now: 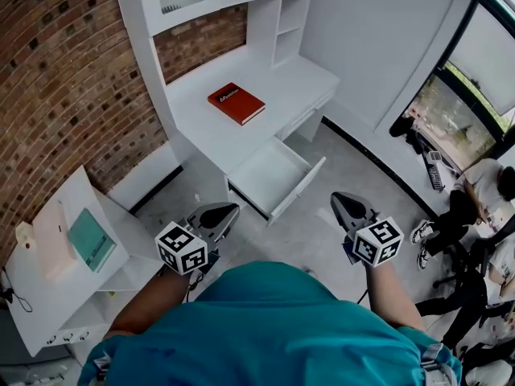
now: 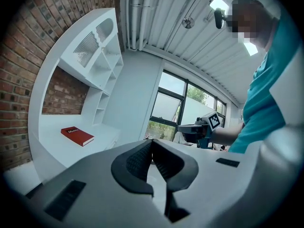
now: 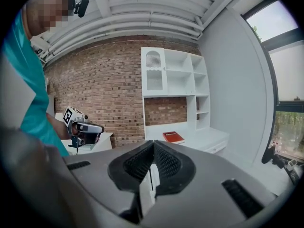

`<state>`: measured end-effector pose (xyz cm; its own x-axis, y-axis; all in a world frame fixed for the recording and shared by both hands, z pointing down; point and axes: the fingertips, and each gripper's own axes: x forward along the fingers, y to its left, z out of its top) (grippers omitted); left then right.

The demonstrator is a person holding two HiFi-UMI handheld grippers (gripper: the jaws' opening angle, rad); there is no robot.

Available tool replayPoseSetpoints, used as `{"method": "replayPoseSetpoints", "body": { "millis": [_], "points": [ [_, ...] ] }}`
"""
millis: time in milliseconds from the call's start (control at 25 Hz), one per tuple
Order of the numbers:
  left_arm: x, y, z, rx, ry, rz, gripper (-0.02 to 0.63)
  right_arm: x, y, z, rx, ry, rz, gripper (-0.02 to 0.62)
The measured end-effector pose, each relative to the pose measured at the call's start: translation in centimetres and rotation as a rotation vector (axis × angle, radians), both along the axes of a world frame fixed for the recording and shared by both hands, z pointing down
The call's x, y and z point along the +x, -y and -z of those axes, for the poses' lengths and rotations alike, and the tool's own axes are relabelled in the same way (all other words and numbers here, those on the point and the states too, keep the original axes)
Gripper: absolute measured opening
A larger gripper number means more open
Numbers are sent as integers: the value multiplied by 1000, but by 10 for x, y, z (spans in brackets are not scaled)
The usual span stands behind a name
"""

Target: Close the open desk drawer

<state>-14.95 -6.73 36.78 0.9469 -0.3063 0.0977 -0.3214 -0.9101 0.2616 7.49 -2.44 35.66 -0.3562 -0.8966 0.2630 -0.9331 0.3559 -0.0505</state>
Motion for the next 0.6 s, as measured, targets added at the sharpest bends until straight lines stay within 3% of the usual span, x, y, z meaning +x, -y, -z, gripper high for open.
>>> {"method": "replayPoseSetpoints", "body": {
  "millis": [240, 600],
  "points": [
    [35, 18, -9, -9, 31, 93, 15, 47, 31, -14, -3, 20, 76, 21],
    [141, 49, -11, -45, 24, 296, 15, 148, 99, -11, -2, 31, 273, 21]
  ]
}}
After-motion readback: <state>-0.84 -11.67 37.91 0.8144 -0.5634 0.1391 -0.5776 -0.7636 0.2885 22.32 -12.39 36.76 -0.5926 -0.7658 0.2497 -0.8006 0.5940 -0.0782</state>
